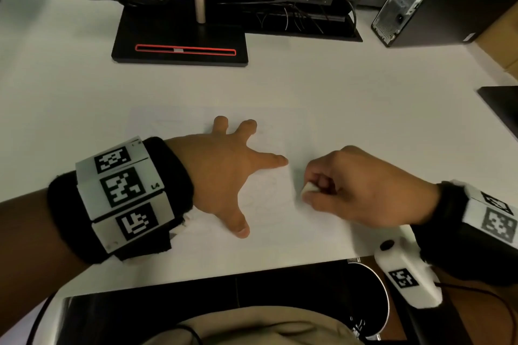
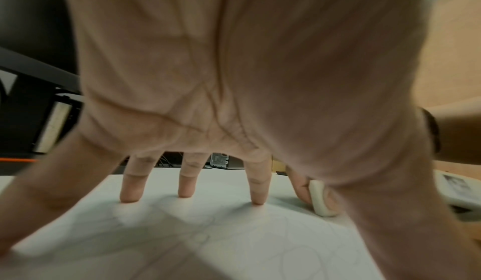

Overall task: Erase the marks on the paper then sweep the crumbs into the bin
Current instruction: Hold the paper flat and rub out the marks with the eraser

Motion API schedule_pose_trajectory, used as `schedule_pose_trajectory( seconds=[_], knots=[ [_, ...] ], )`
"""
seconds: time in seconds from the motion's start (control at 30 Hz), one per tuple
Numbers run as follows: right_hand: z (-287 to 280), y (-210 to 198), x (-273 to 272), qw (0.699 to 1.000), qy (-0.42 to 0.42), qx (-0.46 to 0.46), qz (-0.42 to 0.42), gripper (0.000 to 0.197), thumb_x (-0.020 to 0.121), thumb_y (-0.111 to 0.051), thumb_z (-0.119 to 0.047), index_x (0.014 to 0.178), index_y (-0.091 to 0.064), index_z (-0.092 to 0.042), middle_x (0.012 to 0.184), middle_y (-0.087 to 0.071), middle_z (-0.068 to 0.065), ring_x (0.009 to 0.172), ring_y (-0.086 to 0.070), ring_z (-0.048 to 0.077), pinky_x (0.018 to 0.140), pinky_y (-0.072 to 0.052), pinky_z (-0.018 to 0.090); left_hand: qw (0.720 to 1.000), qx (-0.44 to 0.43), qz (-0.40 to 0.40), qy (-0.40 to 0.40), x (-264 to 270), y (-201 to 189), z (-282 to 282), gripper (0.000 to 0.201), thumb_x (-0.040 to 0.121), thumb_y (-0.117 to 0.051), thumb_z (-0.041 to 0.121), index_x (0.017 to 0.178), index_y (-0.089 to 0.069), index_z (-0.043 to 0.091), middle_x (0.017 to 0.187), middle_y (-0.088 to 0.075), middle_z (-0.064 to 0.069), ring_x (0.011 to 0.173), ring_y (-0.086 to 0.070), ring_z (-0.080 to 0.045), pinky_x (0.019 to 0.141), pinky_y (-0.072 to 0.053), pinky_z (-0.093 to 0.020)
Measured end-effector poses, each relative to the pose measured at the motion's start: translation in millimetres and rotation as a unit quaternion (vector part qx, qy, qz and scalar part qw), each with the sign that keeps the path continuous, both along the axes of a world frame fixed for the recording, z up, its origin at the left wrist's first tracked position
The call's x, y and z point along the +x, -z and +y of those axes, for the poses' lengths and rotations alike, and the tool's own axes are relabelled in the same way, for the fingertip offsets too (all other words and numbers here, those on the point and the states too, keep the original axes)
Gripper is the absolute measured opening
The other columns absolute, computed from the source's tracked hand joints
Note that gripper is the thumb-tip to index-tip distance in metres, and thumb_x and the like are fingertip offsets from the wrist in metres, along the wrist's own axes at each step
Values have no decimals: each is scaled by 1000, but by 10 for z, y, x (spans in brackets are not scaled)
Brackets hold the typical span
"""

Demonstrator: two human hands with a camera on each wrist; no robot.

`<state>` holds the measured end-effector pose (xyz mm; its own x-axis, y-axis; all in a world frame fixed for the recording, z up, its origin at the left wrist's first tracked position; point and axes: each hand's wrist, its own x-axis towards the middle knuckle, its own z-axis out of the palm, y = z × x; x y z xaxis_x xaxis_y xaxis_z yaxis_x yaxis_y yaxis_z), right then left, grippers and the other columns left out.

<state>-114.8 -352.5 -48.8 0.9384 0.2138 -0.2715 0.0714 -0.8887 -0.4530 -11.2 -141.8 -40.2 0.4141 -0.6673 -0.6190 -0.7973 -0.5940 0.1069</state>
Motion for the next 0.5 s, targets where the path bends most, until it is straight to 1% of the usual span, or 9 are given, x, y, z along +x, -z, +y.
schedule_pose_trajectory(
  seconds=[0.07,0.13,0.17,0.3,0.33,0.43,0.5],
  knots=[
    [-50,4,31,1000,12,0,5,21,90,-68,-27,72,-63,-16,58,-57,-2,54,-50,11,52,-39,17,1000,-4,-4,3,7,4,2,116,62,-79,71,144,3,66,157,13,11,146,4,-34,100,-49,-47],
    [-130,-3,90,998,47,-18,-23,24,90,-68,-27,72,-64,-13,57,-57,0,52,-49,11,51,-37,16,1000,-7,-3,3,5,9,6,116,62,-79,71,144,3,66,157,13,12,146,5,-34,100,-49,-48],
    [-129,0,98,998,51,-20,-30,25,90,-68,-27,72,-63,-12,57,-57,1,52,-49,11,51,-37,16,1000,-7,-3,2,5,12,9,116,62,-79,71,144,3,66,157,14,12,146,5,-34,100,-48,-49],
    [-1,11,25,1000,14,13,25,27,92,-67,-29,70,-62,-16,57,-57,1,50,-48,11,50,-40,21,1000,-4,-4,3,3,15,13,117,61,-79,71,144,3,66,157,14,12,146,5,-34,101,-48,-50],
    [-32,13,41,999,20,9,26,27,92,-67,-30,71,-63,-14,57,-58,2,50,-48,13,51,-40,22,1000,-5,-5,4,6,16,14,117,61,-79,71,144,3,66,157,14,12,146,6,-34,101,-48,-50],
    [-142,7,117,998,64,-17,-20,30,93,-66,-29,73,-63,-7,58,-58,7,51,-48,16,52,-39,25,1000,-7,-5,5,4,20,18,116,61,-78,72,143,4,67,157,14,12,146,6,-34,100,-49,-50],
    [-89,17,89,999,49,-11,-14,32,94,-65,-30,72,-62,-7,58,-57,8,53,-47,19,53,-39,27,1000,-6,-3,4,6,19,19,117,61,-79,71,144,4,67,157,15,13,146,8,-33,101,-48,-51]
  ],
)
